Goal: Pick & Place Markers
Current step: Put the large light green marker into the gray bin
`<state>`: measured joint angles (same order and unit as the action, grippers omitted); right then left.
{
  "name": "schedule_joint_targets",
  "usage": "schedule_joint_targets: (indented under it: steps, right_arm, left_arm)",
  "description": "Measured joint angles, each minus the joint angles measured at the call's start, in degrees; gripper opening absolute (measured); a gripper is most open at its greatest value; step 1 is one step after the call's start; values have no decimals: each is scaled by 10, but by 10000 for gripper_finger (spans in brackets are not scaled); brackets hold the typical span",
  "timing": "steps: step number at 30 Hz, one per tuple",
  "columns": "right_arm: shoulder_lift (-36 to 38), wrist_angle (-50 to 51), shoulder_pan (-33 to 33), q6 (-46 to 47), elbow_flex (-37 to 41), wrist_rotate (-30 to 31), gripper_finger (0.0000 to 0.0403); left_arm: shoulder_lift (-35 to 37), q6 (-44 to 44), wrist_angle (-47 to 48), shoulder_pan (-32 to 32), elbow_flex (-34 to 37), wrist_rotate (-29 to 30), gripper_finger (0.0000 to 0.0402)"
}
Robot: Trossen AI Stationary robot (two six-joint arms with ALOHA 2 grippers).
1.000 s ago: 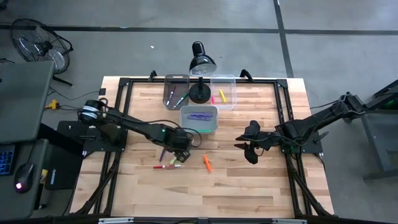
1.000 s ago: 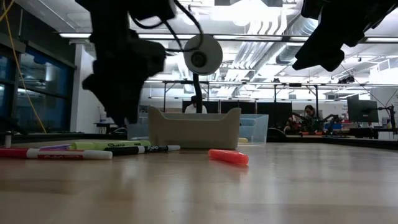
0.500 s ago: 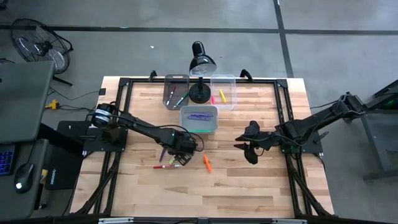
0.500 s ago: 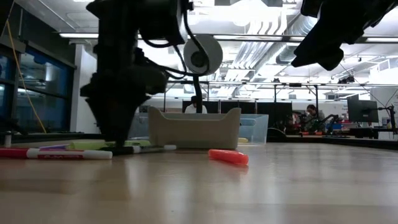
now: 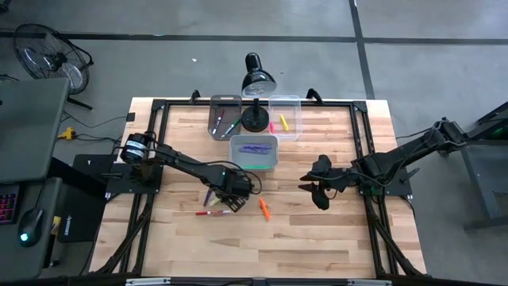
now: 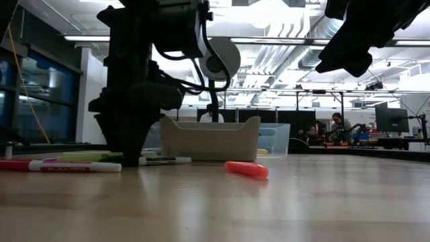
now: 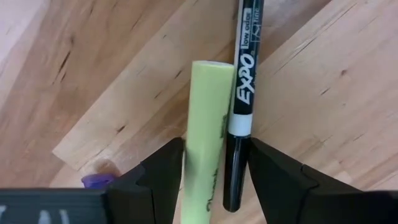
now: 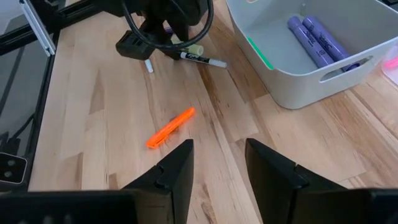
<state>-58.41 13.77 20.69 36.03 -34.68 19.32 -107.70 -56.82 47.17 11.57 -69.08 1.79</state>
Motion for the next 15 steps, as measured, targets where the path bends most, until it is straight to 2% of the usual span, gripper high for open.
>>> schedule_joint_targets:
  steps: [7, 11, 15]
  right_arm:
    - [0, 1, 0, 0, 0, 0, 133]
    - [0, 1, 0, 0, 0, 0, 133]
    - [0, 1, 0, 0, 0, 0, 133]
  left_arm:
    - [0, 0, -1, 0, 0, -1, 177]
    - [-2, 14, 26, 0, -18, -16, 177]
    - [-2, 30, 58, 0, -47, -1, 177]
